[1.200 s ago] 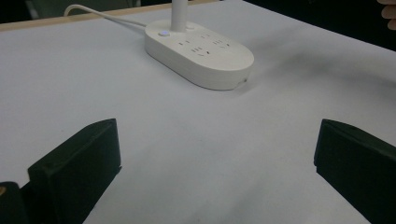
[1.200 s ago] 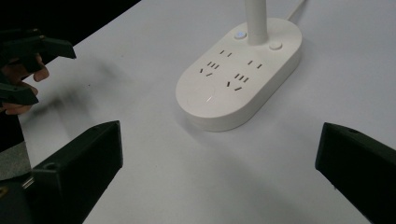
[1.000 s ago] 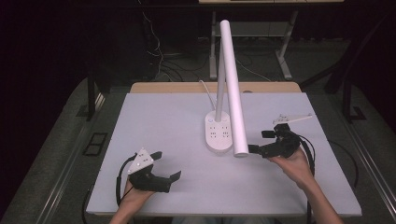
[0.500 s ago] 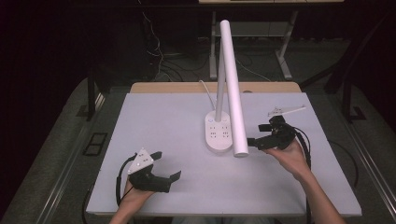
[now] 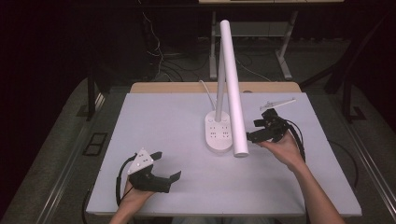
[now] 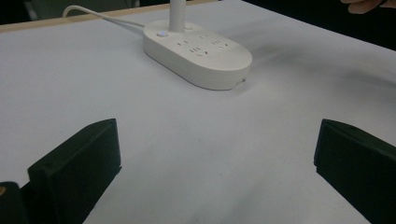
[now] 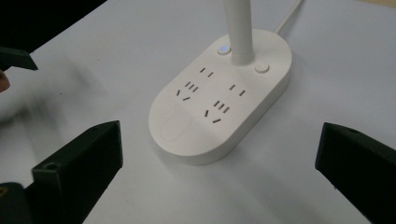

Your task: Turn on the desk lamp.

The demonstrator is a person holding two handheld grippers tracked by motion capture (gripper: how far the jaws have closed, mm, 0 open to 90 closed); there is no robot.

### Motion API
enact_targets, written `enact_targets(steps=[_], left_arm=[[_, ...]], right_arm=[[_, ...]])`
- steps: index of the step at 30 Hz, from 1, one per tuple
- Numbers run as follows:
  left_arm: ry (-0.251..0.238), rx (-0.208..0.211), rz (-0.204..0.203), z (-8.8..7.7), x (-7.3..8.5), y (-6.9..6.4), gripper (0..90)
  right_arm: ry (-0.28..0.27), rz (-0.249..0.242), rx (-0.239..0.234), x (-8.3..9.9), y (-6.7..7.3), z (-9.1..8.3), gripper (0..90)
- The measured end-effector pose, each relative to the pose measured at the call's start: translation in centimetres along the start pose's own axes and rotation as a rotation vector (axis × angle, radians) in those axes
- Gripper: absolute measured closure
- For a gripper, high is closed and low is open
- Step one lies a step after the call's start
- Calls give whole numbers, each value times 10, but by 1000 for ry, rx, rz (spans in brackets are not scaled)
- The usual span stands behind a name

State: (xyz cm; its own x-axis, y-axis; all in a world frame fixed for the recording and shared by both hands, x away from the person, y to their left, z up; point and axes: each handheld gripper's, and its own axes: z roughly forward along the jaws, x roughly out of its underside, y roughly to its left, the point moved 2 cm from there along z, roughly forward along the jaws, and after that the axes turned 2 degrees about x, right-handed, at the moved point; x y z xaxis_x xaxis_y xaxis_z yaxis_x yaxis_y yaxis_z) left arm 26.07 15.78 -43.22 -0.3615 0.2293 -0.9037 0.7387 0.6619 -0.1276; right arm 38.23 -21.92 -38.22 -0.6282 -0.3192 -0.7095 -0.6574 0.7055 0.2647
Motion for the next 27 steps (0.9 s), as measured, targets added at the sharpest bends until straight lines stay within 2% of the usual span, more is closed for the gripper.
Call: enact_targets(steps=[7, 13, 27], left_arm=[[-3, -3, -7, -1, 0, 1, 0], [-3, -4, -3, -1, 0, 1, 0], [-5, -1, 0, -2, 0, 0, 0]], right_arm=[[19, 18, 3, -8, -7, 9, 2], [10, 16, 5, -16, -14, 14, 2], [26, 33, 1, -35, -26, 32, 2]])
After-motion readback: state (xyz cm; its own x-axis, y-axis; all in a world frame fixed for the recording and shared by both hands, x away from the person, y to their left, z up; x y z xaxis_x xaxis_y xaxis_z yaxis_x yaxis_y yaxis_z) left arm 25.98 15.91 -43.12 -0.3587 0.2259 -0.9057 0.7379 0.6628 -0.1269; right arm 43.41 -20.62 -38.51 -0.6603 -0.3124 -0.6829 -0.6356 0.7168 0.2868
